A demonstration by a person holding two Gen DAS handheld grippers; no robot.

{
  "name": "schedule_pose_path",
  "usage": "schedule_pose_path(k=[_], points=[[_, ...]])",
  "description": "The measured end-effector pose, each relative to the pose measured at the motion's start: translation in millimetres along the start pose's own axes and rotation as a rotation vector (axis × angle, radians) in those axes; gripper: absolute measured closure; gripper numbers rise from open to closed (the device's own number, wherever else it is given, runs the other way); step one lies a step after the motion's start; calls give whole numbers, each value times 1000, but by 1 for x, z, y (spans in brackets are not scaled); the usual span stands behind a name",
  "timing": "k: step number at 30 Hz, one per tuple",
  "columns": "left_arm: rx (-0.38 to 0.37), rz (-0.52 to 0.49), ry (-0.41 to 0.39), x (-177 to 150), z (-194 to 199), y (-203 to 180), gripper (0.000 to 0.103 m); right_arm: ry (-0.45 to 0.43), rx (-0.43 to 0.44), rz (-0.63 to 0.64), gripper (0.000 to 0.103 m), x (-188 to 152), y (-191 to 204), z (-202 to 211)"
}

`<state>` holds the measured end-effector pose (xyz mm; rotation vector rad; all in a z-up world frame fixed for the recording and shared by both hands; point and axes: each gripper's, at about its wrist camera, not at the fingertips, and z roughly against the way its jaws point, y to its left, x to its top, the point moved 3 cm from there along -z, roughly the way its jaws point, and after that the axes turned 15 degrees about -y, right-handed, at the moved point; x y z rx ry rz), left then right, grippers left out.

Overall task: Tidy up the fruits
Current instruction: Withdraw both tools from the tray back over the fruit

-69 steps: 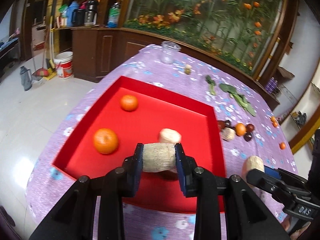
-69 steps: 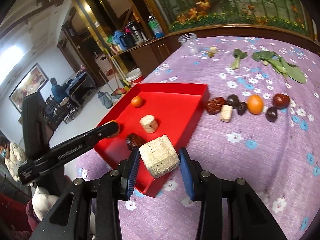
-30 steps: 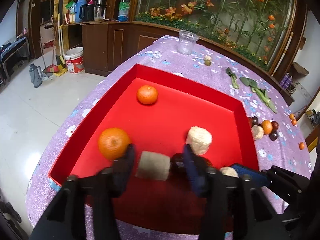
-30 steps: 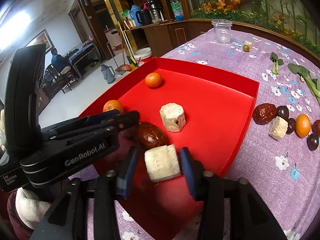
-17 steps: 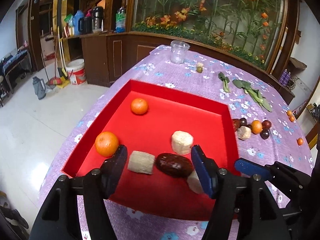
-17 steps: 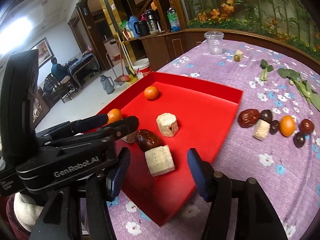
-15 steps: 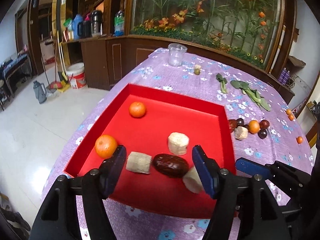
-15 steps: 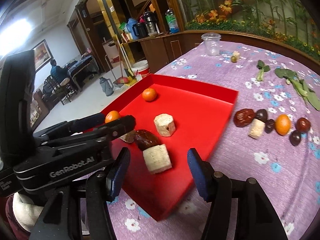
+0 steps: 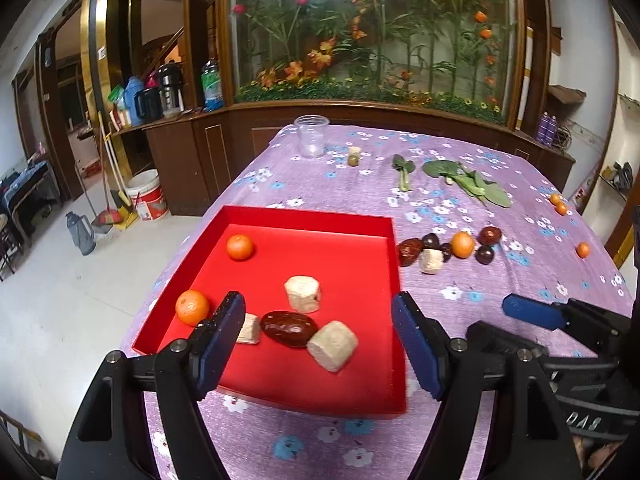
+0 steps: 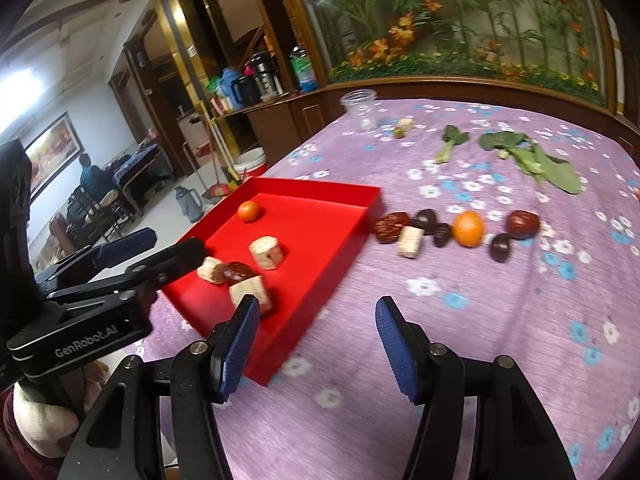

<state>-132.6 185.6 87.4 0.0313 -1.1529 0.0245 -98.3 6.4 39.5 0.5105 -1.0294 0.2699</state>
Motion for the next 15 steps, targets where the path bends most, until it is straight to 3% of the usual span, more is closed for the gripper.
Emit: schedule_pose_path(k=[8, 15], points=[[-88, -20, 17, 12, -2, -22, 28, -12, -115, -45, 35, -6, -64, 32], [-203, -32, 34, 26, -19, -57, 27, -20, -262, -150, 35, -8, -147, 63]])
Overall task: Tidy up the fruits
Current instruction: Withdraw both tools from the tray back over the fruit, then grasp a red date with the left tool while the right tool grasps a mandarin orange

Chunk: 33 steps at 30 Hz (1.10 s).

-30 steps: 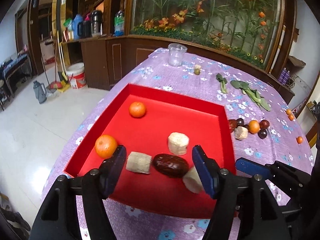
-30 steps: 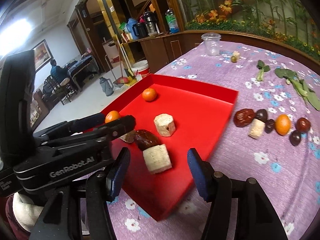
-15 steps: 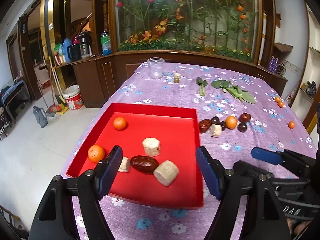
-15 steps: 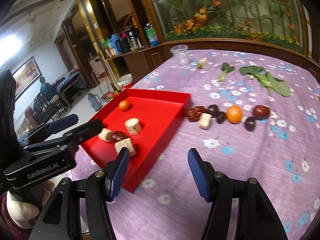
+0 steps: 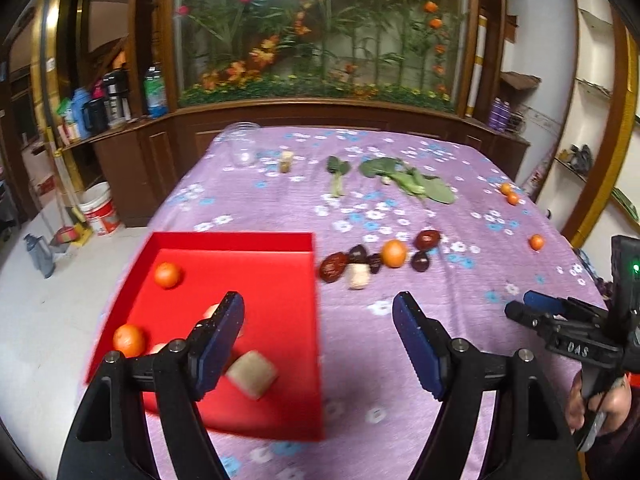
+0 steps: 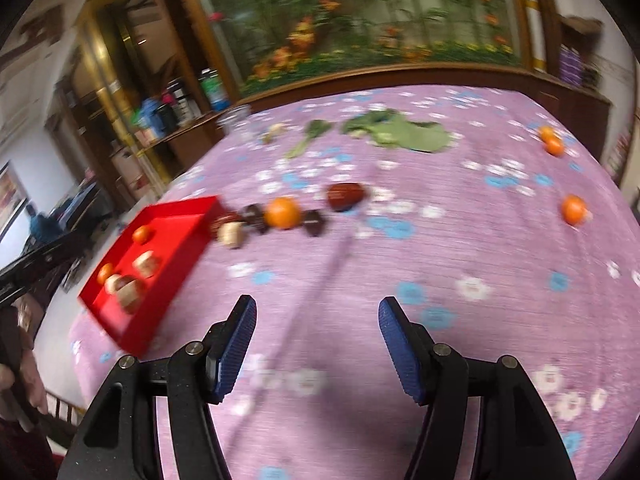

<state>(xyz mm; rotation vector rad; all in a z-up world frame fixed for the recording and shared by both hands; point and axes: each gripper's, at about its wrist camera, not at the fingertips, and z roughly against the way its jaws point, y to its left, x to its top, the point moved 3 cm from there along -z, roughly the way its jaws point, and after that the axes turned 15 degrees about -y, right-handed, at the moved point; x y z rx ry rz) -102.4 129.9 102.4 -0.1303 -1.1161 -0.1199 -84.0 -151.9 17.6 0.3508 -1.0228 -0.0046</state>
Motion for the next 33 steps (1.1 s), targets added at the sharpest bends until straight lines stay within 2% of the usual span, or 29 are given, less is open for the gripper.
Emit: schedule_pose_path(k=[8, 11, 22, 28, 33], points=[[-124, -33, 83, 0, -54, -44, 27, -3, -53, -40, 35, 14, -37, -3], [-127, -51, 108, -1, -73, -52, 27, -11, -72, -45, 35, 20, -51, -4], [-192, -40, 161, -8, -114, -73, 27, -36, -284, -116, 35, 47, -154, 10], [-262, -75, 154, 1, -143, -99, 27, -18, -346, -140, 35, 65, -192, -14], [-284, -145, 173, 4, -176, -125, 28, 3, -378, -156, 36, 70, -210, -42]])
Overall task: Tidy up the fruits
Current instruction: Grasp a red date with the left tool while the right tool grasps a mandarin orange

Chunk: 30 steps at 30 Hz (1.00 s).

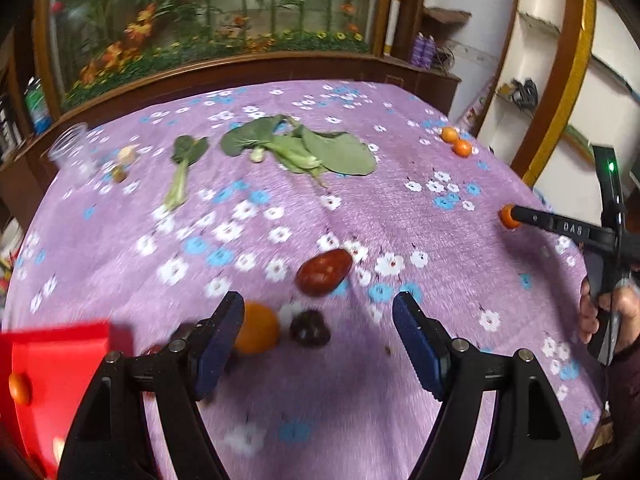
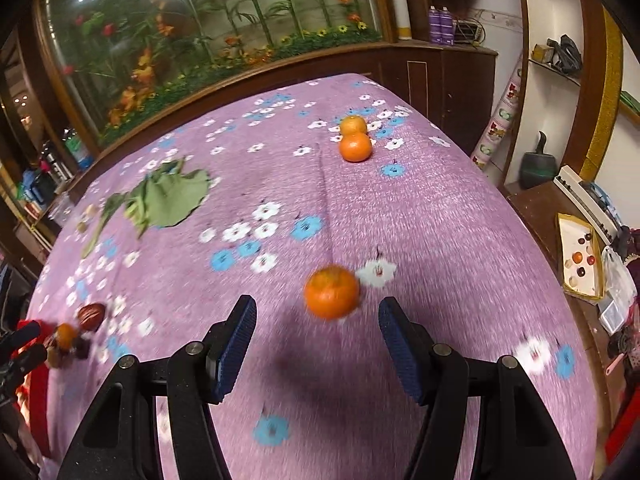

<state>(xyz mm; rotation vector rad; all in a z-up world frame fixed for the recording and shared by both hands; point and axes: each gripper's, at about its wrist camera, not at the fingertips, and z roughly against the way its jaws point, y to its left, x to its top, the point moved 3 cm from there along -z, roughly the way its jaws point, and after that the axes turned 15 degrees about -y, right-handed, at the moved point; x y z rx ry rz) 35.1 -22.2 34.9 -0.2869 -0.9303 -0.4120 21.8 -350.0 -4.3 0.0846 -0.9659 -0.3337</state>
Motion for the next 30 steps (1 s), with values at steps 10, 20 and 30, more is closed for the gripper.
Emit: schedule_pose_path(k=[10, 20, 30], points=[[16, -57, 135, 2, -66, -3, 33, 16, -5, 35, 36, -5, 8, -24], [6, -98, 155, -8, -75, -7, 45, -6, -33, 64, 39, -4, 10, -27], [17, -78, 121, -6, -60, -14, 71, -14, -35, 47, 69, -4, 3, -26]])
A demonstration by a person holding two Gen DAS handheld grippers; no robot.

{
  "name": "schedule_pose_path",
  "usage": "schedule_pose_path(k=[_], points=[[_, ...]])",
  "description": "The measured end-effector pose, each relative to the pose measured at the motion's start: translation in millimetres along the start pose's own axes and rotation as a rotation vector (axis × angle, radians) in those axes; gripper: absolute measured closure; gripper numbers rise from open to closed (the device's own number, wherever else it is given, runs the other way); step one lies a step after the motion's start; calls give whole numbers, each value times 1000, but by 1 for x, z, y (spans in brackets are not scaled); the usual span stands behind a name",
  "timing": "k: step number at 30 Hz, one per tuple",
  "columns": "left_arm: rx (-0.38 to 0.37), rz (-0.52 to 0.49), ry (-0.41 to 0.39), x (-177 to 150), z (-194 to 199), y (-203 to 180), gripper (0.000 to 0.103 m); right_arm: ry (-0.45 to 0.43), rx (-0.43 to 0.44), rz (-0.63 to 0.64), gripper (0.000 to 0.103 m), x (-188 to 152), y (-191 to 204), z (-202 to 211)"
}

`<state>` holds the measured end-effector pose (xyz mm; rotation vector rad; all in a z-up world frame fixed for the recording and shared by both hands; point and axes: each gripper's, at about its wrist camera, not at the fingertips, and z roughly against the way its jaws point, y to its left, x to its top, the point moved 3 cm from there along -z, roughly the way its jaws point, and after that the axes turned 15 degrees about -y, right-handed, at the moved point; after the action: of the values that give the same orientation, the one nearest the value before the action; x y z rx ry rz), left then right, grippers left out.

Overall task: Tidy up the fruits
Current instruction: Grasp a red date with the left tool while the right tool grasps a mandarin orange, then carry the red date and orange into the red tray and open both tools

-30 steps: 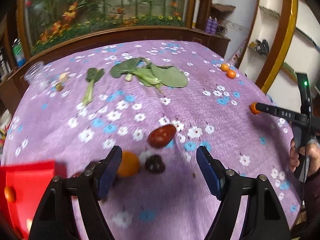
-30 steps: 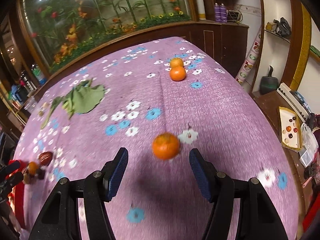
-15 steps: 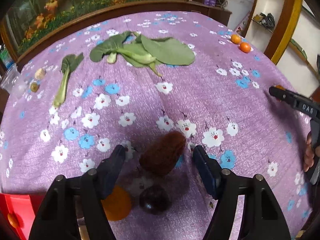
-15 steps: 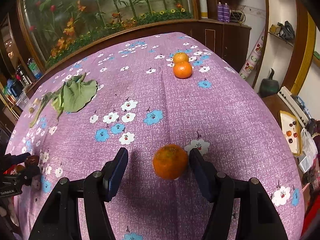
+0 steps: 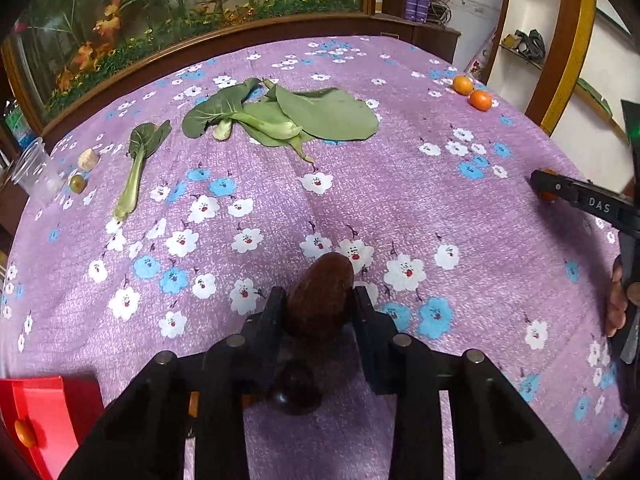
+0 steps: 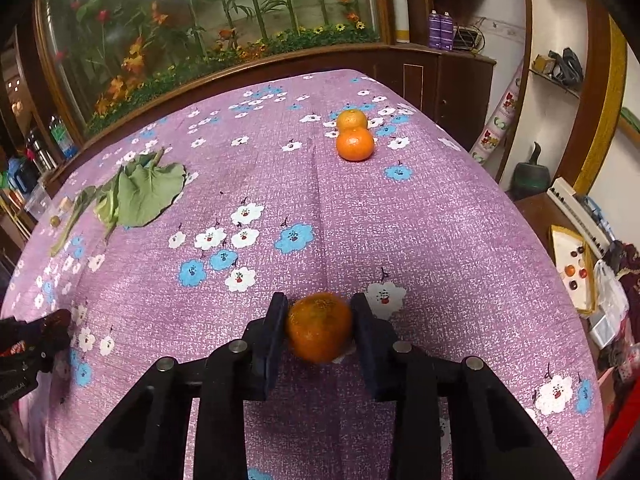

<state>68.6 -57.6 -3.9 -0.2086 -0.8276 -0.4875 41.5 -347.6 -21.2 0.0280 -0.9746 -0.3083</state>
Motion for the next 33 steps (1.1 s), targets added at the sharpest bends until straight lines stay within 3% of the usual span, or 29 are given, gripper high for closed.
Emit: schedule_pose_path(k=[15, 33], points=[[-53, 153, -67, -16, 68, 13, 73, -24, 82, -10, 69, -6, 19, 44], [-184, 185, -105, -59, 132, -43, 73, -4, 220, 0, 69, -49, 73, 95]])
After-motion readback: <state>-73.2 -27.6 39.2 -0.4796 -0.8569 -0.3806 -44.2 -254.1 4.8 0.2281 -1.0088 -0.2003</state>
